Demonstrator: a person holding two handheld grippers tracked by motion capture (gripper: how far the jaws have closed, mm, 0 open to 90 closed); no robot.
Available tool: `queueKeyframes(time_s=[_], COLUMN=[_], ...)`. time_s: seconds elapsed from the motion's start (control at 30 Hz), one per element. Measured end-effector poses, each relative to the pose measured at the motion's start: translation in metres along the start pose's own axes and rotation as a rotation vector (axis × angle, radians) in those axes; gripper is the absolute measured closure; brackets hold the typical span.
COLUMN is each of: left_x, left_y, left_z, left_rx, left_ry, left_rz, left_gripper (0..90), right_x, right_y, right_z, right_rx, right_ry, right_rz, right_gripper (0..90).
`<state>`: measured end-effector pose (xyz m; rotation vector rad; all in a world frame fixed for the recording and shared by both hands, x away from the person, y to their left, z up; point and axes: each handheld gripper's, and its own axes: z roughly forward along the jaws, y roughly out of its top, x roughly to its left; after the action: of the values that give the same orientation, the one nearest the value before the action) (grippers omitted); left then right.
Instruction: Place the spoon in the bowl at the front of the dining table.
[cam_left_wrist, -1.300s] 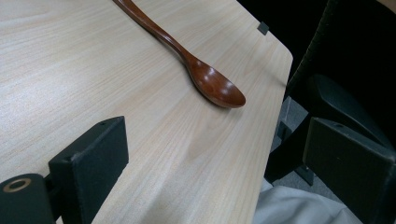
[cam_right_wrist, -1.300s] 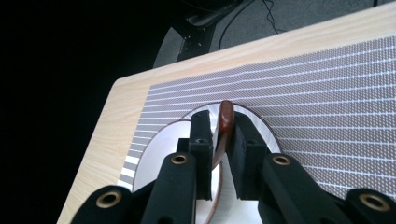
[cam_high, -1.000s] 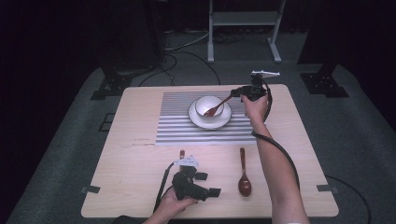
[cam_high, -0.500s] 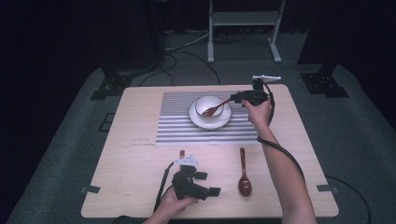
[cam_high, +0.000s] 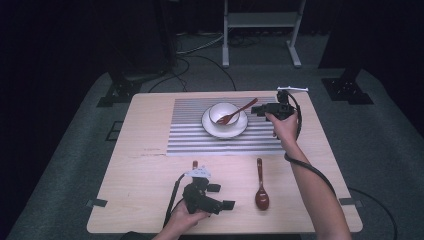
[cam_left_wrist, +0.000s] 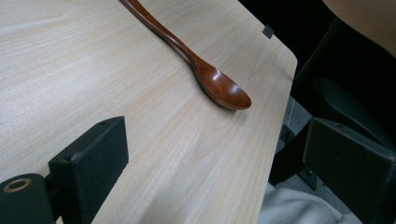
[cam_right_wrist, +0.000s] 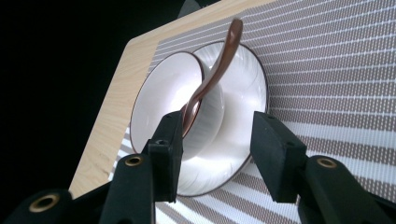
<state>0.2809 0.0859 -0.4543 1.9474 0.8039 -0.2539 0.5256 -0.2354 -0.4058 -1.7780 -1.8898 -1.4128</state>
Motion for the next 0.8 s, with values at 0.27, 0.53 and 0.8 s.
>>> queueKeyframes(time_s=[0.27,0.53,0.8], left_x=[0.001,0.001,0.002], left_y=[0.000,0.000,0.000], left_z=[-0.001,-0.001,0.000], left_rx=[-0.002,0.000,0.000], left_ry=[0.003,0.005,0.005], left_rz=[-0.002,-0.002,-0.004], left_gripper=[5.6,5.6,5.6], right_x=[-0.001,0.004,0.006], right_y=[-0.011,-0.027,-0.044], right_z=[-0.012,-0.019,-0.024], right_rx=[0.020,0.067,0.100], right_ry=[0.041,0.057,0.085], right_rz=[-0.027,-0.077,-0.107], right_gripper=[49.0,46.5,45.3])
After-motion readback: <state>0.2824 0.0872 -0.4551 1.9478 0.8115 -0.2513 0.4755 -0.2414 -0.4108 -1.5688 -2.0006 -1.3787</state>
